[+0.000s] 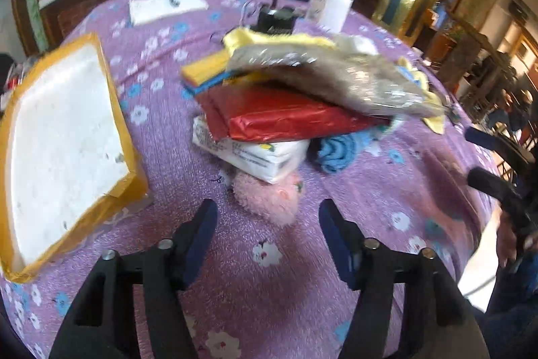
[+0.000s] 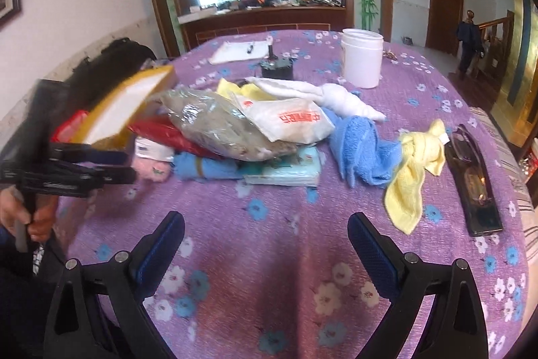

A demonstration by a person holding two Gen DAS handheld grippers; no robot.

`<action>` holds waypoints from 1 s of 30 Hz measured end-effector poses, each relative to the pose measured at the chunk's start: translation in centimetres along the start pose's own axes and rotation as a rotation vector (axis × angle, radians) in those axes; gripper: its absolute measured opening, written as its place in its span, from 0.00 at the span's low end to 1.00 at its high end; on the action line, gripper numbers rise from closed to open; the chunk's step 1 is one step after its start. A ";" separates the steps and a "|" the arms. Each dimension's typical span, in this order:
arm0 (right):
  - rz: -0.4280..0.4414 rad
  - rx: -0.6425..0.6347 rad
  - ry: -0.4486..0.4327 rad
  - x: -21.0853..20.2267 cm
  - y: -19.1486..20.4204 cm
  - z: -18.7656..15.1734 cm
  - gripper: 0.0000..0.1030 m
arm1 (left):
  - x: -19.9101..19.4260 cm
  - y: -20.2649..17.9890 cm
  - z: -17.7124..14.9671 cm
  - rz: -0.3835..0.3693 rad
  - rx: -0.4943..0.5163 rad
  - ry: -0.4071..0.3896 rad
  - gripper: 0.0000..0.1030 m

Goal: Organize soft objects
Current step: 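Grasp the pink plush ball with left tool while right tool grasps the clear bag of beige fabric, then carry the pink ball and the clear bag toward the yellow-rimmed foam box with both tools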

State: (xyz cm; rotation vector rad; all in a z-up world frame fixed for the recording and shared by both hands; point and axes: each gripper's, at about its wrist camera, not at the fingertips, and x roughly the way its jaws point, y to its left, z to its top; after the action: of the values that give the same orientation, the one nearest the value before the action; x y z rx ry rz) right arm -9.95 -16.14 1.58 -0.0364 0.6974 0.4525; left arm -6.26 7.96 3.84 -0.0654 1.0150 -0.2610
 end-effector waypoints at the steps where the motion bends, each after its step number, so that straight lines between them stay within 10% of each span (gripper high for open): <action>1: 0.002 0.001 -0.002 0.0 0.1 -0.1 0.96 | 0.4 0.0 0.3 0.004 -0.012 0.010 0.60; 7: 0.025 0.035 -0.002 0.2 -1.4 -0.1 0.96 | 2.7 -0.6 2.2 0.045 -0.021 0.031 0.61; 13: 0.049 0.045 -0.010 -0.2 -1.3 -0.3 0.96 | 3.3 -2.2 1.3 0.091 0.040 0.047 0.39; 19: 0.095 0.032 0.007 0.4 -0.3 0.5 0.96 | 0.4 -2.0 -0.5 0.014 0.057 0.003 0.37; 30: 0.199 -0.183 -0.010 1.5 5.0 8.4 0.79 | -4.5 1.3 -0.9 -0.027 -0.002 -0.119 0.37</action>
State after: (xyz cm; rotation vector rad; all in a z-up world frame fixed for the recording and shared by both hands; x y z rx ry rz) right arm -5.81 -9.54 7.71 -0.1383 0.6510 0.7062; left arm -9.05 10.37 6.88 -0.0952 0.8961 -0.2780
